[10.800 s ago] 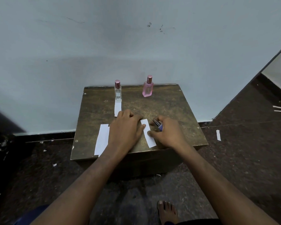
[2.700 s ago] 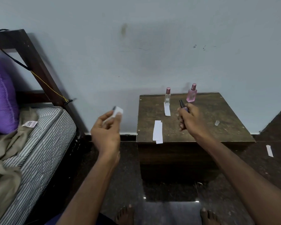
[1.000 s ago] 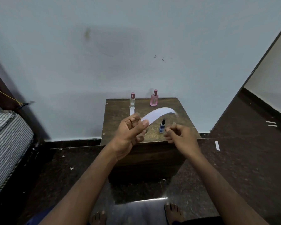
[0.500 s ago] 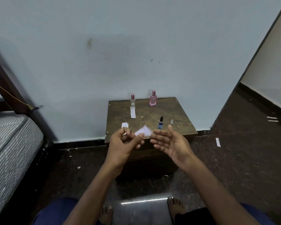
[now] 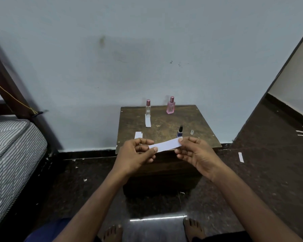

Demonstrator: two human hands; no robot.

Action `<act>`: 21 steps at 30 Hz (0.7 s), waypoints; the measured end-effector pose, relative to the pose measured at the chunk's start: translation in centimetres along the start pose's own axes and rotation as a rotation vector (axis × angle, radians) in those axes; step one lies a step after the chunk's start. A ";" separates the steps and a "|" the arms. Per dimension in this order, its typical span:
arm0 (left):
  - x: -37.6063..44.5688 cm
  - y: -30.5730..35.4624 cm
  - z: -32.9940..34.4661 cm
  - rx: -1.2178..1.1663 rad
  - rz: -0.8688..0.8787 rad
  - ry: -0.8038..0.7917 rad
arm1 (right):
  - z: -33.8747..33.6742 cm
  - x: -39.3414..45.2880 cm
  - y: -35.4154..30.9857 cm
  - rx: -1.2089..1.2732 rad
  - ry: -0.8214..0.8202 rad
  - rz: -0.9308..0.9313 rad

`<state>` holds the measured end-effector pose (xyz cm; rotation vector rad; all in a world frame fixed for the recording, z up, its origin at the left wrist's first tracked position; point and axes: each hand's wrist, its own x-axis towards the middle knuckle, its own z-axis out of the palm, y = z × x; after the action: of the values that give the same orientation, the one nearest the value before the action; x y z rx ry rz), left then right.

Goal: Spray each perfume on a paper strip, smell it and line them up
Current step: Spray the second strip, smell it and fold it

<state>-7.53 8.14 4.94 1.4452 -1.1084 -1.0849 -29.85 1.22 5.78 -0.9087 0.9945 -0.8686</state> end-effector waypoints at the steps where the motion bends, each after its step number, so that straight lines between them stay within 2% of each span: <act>1: 0.1 0.0 0.0 0.008 -0.007 0.005 | -0.1 0.1 0.1 -0.031 0.005 -0.013; 10: -1.0 0.1 -0.8 0.080 0.062 0.071 | -0.3 -0.6 -0.2 -0.310 0.014 -0.088; 17: -0.5 0.6 -1.0 0.246 0.126 -0.049 | -2.1 -0.3 -1.0 -0.324 0.020 -0.089; 21: -0.1 0.3 -1.2 0.414 0.197 0.009 | -2.9 0.2 -1.2 -0.343 0.025 -0.111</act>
<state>-6.41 8.40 5.40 1.6117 -1.4964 -0.7357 -32.71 -0.08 6.02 -1.2555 1.1440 -0.8169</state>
